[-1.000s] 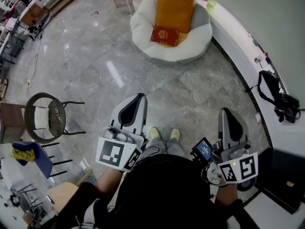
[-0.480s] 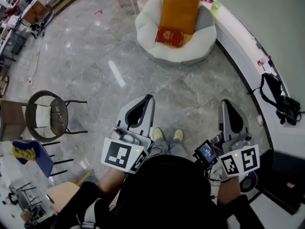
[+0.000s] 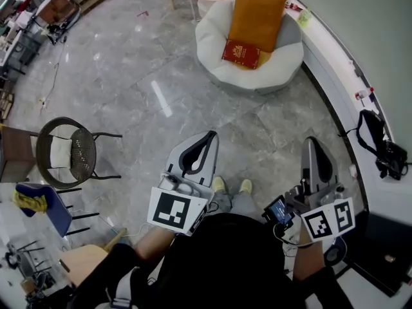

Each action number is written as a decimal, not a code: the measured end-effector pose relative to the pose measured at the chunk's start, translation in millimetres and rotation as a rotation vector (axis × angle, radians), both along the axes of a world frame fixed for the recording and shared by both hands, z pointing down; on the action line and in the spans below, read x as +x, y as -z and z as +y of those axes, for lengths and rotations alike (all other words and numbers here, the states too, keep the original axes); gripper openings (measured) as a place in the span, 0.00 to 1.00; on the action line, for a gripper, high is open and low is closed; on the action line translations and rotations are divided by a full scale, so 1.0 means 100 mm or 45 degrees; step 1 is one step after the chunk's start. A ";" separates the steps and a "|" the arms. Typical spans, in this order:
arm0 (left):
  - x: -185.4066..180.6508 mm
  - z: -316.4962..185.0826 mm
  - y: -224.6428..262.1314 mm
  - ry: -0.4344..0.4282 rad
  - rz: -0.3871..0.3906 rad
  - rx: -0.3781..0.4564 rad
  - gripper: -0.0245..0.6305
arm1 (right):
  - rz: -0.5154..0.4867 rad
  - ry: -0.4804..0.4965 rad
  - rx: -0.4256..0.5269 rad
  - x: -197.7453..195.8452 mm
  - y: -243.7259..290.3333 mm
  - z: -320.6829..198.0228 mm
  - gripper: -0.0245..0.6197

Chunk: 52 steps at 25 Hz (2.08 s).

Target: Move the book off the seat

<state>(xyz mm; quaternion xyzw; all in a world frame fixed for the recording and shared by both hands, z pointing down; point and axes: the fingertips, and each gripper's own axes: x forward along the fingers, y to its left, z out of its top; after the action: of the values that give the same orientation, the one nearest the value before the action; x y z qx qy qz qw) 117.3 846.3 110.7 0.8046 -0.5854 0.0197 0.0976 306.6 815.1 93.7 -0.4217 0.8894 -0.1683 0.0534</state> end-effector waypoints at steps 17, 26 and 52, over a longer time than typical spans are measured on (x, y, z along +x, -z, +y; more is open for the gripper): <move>-0.35 -0.09 0.12 0.009 0.061 0.076 0.06 | 0.062 0.126 0.052 -0.52 0.05 -0.04 0.05; -0.32 -0.49 0.15 -0.015 0.069 0.094 0.06 | 0.072 0.209 0.083 -0.65 -0.03 -0.45 0.05; 0.38 -2.80 0.01 0.057 -0.009 -0.007 0.06 | 0.117 0.215 0.032 0.01 -0.31 -2.79 0.05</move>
<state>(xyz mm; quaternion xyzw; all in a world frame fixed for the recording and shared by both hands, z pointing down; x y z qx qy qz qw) 155.6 566.3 109.4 0.7909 -0.6036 0.0219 0.0981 307.9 535.9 124.4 -0.3520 0.9253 -0.1415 0.0033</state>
